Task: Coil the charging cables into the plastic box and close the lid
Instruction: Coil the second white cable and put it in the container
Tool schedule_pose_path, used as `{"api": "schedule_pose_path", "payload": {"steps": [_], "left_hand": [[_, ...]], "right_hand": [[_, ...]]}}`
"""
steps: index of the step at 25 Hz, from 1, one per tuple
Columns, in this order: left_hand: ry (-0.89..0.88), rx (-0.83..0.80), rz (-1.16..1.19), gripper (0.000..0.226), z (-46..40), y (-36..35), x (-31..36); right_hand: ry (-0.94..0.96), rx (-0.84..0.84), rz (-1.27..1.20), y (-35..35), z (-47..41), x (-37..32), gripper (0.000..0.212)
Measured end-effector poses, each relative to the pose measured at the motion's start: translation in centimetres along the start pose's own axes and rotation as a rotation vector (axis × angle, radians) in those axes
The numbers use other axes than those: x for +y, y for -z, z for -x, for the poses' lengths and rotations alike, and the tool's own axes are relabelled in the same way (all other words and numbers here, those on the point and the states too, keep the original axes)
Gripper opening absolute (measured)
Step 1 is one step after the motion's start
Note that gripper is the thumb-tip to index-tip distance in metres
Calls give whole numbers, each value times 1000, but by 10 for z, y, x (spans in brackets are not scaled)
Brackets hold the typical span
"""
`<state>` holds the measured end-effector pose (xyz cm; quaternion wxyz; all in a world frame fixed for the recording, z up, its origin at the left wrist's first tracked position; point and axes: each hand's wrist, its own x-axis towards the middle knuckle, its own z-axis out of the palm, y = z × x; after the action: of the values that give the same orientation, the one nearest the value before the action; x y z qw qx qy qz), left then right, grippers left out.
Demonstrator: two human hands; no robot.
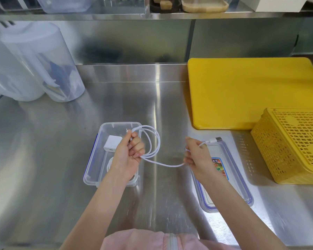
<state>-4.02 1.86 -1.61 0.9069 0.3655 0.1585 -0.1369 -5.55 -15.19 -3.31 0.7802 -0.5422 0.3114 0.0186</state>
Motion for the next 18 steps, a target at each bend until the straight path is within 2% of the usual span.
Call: {"api": "schedule_pose_path", "payload": {"steps": [1, 3, 5, 9, 10, 12, 15, 18], "left_hand": [[2, -7, 8, 37, 0, 0, 0], [1, -28, 42, 38, 1, -2, 1], [11, -56, 101, 40, 2, -5, 1], [56, -126, 124, 41, 3, -13, -5], [62, -141, 111, 39, 3, -14, -7], [64, -151, 96, 37, 3, -13, -7], [51, -133, 75, 37, 1, -9, -5], [12, -114, -2, 38, 0, -8, -6]], "right_hand": [[8, -9, 96, -1, 1, 1, 14], [48, -37, 318, -5, 3, 4, 36], [117, -80, 605, -11, 5, 12, 48], [87, -375, 1127, -23, 17, 22, 28], [103, -443, 1165, -24, 20, 22, 19], [221, -520, 1160, -23, 23, 21, 22], [349, -513, 1030, -17, 25, 14, 14], [401, -489, 867, -17, 28, 4, 25]]}}
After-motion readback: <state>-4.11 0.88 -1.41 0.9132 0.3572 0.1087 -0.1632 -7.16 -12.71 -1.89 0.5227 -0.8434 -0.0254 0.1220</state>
